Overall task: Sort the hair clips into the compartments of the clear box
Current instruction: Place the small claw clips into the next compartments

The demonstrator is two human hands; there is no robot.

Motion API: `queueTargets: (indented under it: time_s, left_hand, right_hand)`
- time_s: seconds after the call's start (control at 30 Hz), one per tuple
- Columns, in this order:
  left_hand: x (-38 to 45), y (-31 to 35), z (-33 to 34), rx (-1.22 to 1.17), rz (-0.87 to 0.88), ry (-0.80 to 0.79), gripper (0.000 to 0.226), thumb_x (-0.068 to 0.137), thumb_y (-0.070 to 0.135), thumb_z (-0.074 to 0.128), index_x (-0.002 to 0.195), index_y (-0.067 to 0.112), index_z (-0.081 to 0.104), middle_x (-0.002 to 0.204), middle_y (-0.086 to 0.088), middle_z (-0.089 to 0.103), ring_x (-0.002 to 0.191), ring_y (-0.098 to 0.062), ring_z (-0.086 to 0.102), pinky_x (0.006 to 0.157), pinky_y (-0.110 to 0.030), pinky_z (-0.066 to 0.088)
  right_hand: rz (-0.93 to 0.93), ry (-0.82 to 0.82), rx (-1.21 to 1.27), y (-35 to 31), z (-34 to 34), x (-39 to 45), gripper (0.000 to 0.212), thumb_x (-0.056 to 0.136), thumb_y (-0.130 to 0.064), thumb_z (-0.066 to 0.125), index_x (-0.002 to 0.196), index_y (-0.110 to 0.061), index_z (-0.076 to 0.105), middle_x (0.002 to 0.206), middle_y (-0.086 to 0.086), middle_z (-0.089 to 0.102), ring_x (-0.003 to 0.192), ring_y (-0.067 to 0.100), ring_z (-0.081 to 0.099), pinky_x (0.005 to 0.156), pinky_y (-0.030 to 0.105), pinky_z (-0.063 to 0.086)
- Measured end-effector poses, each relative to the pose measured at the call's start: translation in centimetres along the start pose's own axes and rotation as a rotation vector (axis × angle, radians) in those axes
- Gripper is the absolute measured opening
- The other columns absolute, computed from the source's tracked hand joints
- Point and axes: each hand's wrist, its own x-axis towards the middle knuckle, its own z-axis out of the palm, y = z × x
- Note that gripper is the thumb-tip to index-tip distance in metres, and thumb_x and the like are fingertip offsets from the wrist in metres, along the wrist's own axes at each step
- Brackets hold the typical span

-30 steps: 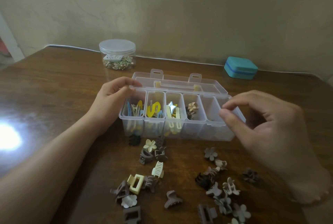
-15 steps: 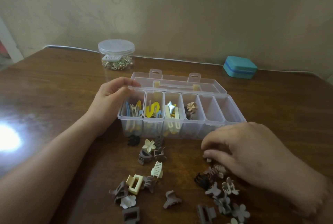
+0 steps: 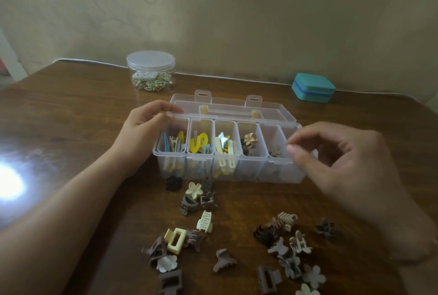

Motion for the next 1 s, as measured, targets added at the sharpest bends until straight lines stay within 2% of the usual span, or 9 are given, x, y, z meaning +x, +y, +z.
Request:
queueTargets:
  time_s: [0.1, 0.17, 0.3, 0.47, 0.57, 0.67, 0.77, 0.9, 1.0]
  left_hand:
    - [0.0, -0.1, 0.0, -0.008, 0.002, -0.008, 0.018, 0.093, 0.009, 0.051, 0.096, 0.017, 0.067, 0.077, -0.001, 0.075, 0.081, -0.015, 0.069, 0.081, -0.037, 0.052]
    - [0.1, -0.3, -0.1, -0.005, -0.001, -0.009, 0.02, 0.084, 0.019, 0.052, 0.095, 0.019, 0.068, 0.079, -0.004, 0.075, 0.084, -0.02, 0.069, 0.085, -0.041, 0.053]
    - [0.2, -0.4, -0.1, -0.005, 0.006, -0.012, 0.023, 0.08, 0.022, 0.051, 0.096, 0.02, 0.069, 0.08, -0.004, 0.075, 0.084, -0.019, 0.069, 0.089, -0.044, 0.052]
    - [0.3, -0.5, -0.1, -0.014, 0.01, -0.011, 0.023, 0.08, 0.022, 0.051, 0.095, 0.02, 0.068, 0.079, -0.002, 0.075, 0.083, -0.018, 0.069, 0.088, -0.044, 0.052]
    - [0.4, -0.6, -0.1, -0.027, 0.01, -0.014, 0.023, 0.08, 0.022, 0.051, 0.095, 0.02, 0.069, 0.079, -0.004, 0.075, 0.084, -0.02, 0.07, 0.087, -0.044, 0.052]
    - [0.4, -0.7, 0.0, -0.035, 0.024, -0.018, 0.024, 0.08, 0.022, 0.05, 0.096, 0.019, 0.068, 0.077, -0.002, 0.075, 0.078, -0.013, 0.07, 0.08, -0.037, 0.05]
    - [0.3, -0.6, 0.1, -0.037, 0.024, -0.013, 0.025, 0.079, 0.023, 0.05, 0.096, 0.018, 0.067, 0.077, -0.002, 0.075, 0.077, -0.013, 0.07, 0.078, -0.035, 0.049]
    - [0.4, -0.8, 0.0, -0.045, 0.017, -0.009, 0.024, 0.079, 0.021, 0.051, 0.095, 0.019, 0.068, 0.08, -0.003, 0.075, 0.082, -0.018, 0.07, 0.084, -0.042, 0.052]
    - [0.5, -0.8, 0.0, -0.041, 0.018, -0.012, 0.023, 0.079, 0.021, 0.051, 0.094, 0.019, 0.068, 0.082, 0.0, 0.075, 0.083, -0.017, 0.069, 0.086, -0.042, 0.051]
  right_hand:
    - [0.026, -0.363, -0.222, -0.6, -0.2, -0.4, 0.036, 0.072, -0.073, 0.049, 0.082, -0.042, 0.062, 0.072, -0.022, 0.064, 0.069, -0.004, 0.061, 0.05, 0.014, 0.044]
    - [-0.014, -0.485, -0.398, -0.7, -0.2, -0.7, 0.03, 0.074, -0.073, 0.05, 0.085, -0.046, 0.058, 0.071, -0.023, 0.063, 0.076, -0.011, 0.057, 0.057, 0.01, 0.039]
    - [-0.005, -0.601, -0.37, -0.6, -0.1, -0.6, 0.013, 0.086, -0.057, 0.055, 0.095, -0.049, 0.053, 0.081, -0.026, 0.062, 0.083, -0.014, 0.054, 0.061, 0.012, 0.039]
    - [0.055, -0.513, -0.124, -0.3, -0.7, -0.1, 0.011, 0.079, -0.055, 0.055, 0.087, -0.048, 0.058, 0.088, -0.024, 0.063, 0.08, -0.005, 0.059, 0.057, 0.017, 0.046]
    - [0.061, -0.112, 0.118, 0.0, -0.6, 0.6, 0.011, 0.078, -0.045, 0.06, 0.087, -0.04, 0.064, 0.089, -0.018, 0.066, 0.069, 0.012, 0.062, 0.053, 0.018, 0.051]
    - [0.065, 0.21, 0.067, 1.2, 0.5, 2.0, 0.005, 0.085, -0.028, 0.066, 0.09, -0.027, 0.068, 0.08, -0.013, 0.068, 0.072, 0.008, 0.063, 0.057, 0.02, 0.052]
    - [0.07, 0.226, -0.019, 2.4, 1.5, 2.9, 0.005, 0.086, -0.027, 0.067, 0.09, -0.025, 0.07, 0.086, -0.014, 0.069, 0.081, -0.002, 0.062, 0.065, 0.007, 0.048]
    - [0.042, 0.203, -0.008, 2.4, 0.5, 2.4, 0.008, 0.085, -0.031, 0.063, 0.091, -0.027, 0.068, 0.084, -0.018, 0.067, 0.083, -0.002, 0.062, 0.067, 0.008, 0.049]
    - [0.035, -0.048, -0.045, 2.0, -2.0, 1.1, 0.007, 0.079, -0.042, 0.063, 0.083, -0.038, 0.065, 0.078, -0.016, 0.066, 0.079, 0.0, 0.062, 0.062, 0.013, 0.05]
